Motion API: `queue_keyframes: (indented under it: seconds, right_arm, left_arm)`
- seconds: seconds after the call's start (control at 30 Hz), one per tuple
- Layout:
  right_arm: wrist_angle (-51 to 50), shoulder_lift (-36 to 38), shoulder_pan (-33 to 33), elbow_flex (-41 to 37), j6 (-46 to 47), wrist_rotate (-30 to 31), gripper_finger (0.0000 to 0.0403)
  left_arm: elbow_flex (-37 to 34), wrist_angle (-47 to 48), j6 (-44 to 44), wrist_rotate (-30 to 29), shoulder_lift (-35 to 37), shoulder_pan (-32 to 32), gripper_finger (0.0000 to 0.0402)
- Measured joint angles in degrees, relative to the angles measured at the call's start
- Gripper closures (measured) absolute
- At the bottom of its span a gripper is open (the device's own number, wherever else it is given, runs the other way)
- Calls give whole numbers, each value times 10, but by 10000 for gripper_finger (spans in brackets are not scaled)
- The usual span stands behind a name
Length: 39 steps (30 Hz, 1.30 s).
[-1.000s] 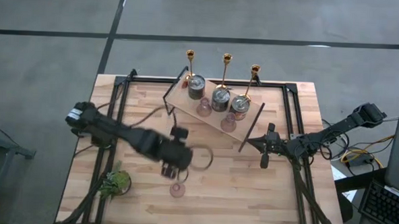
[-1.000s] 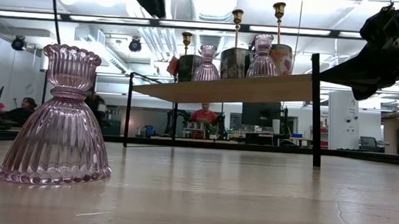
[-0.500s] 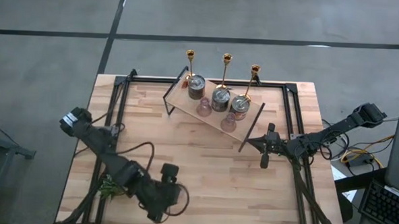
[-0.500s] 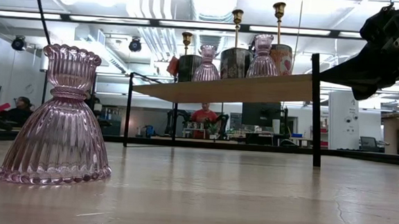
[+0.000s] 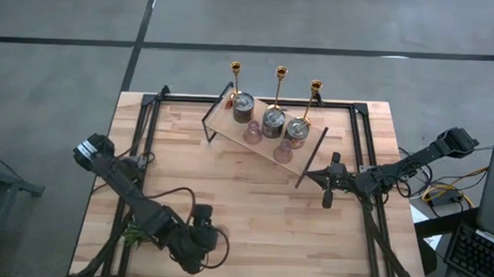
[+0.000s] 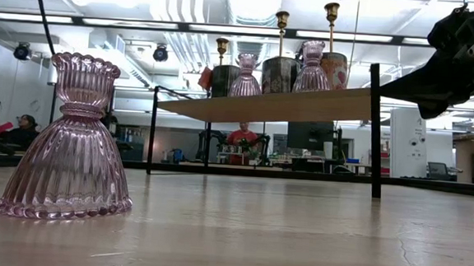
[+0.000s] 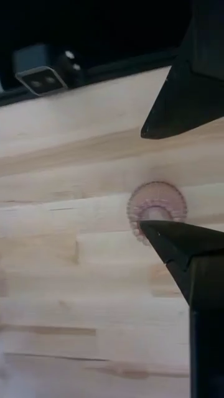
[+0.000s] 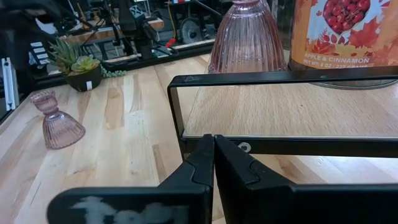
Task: Pick & Place candle stick holders
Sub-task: Put the pink glass candle holder on the shelf aligned with the other pink glass candle holders
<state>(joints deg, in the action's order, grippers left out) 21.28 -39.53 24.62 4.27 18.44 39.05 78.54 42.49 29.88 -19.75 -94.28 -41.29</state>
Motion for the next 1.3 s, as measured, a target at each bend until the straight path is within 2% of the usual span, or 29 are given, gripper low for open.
queue_keyframes:
  seconds: [0.33, 0.63, 0.87, 1.17, 1.3]
  right_arm:
    - [0, 0, 0, 0, 0, 0, 394]
    - [0, 0, 0, 0, 0, 0, 394]
    - [0, 0, 0, 0, 0, 0, 394]
    - [0, 0, 0, 0, 0, 0, 394]
    - [0, 0, 0, 0, 0, 0, 394]
  left_arm:
    - [-52, -33, -17, -31, -1, 0, 204]
    - [-88, -57, -29, -21, -1, 4, 225]
    - [-127, -147, -95, -4, -1, 9, 225]
    - [-157, -144, -86, -6, 1, 21, 226]
    - [-159, -108, -87, -17, 2, 32, 237]
